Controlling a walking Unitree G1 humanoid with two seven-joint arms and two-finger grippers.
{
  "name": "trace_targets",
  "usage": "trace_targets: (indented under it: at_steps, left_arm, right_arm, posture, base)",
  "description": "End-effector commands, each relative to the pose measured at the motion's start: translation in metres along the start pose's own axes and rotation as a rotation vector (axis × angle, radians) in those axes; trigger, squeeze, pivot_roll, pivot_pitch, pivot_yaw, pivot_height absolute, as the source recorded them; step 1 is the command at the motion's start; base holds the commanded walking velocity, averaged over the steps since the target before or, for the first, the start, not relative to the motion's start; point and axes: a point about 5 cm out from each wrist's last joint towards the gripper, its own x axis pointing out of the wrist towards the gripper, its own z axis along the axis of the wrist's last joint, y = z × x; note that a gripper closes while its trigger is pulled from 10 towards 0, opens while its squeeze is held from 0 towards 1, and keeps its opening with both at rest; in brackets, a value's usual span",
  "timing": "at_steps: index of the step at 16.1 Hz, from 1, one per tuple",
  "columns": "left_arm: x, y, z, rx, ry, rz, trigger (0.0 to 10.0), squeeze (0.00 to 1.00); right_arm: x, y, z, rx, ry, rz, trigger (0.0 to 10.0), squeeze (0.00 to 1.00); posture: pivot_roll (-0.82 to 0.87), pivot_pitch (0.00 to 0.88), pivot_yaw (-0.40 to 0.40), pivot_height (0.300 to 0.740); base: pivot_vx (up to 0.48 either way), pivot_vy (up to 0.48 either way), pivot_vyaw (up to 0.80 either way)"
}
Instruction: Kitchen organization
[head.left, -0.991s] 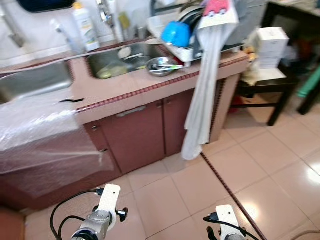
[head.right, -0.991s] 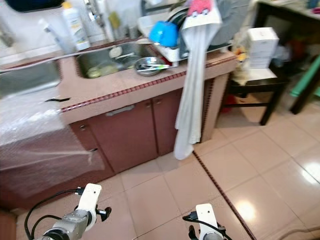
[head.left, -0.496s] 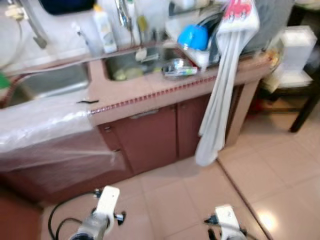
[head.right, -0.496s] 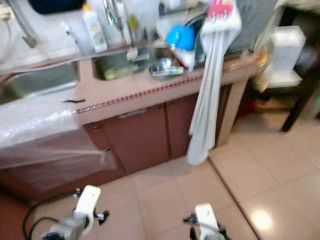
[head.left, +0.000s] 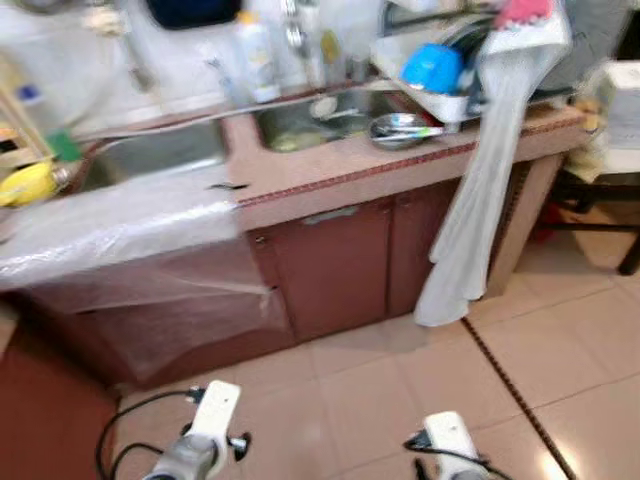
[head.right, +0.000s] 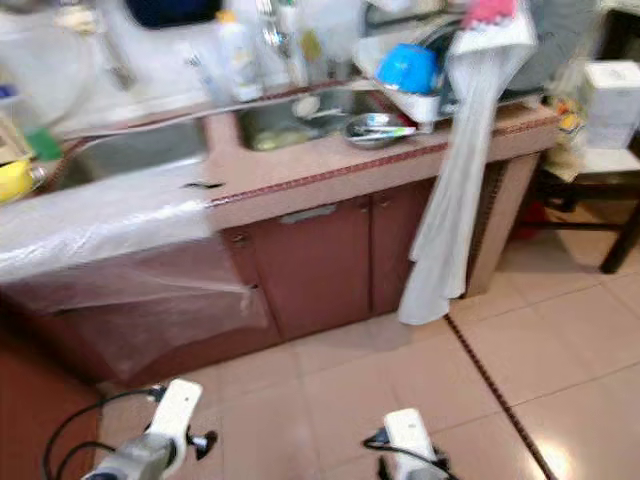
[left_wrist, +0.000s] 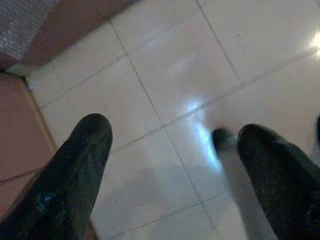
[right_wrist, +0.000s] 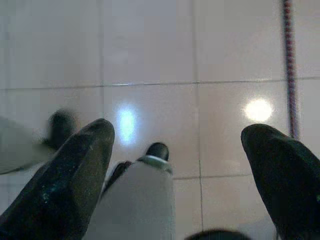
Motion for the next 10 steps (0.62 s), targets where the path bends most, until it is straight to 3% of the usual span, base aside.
trace_targets:
  at_steps: [1, 7, 10]
  left_arm:
    - [-0.0011, 0.0116, 0.0072, 0.008, -0.018, 0.036, 10.0, 0.0]
    - [-0.001, 0.0101, 0.0065, 0.032, -0.019, 0.032, 10.0, 0.0]
    - [-0.0009, 0.0091, 0.0065, 0.037, -0.026, 0.031, 10.0, 0.0]
  right_arm:
    - [0.0006, 0.0106, 0.0047, 0.0, -0.011, 0.029, 10.0, 0.0]
    - [0.0004, 0.0097, 0.0029, -0.014, -0.007, 0.023, 10.0, 0.0]
    - [0.0002, 0.0091, 0.0026, -0.025, -0.009, 0.027, 10.0, 0.0]
  posture:
    - [-0.05, 0.0, 0.123, 0.74]
    - [-0.06, 0.0, 0.126, 0.74]
    - [-0.05, 0.0, 0.115, 0.74]
  base:
    - [0.0, 0.458, 0.0]
    - [0.0, 0.456, 0.0]
    - [0.0, 0.101, 0.0]
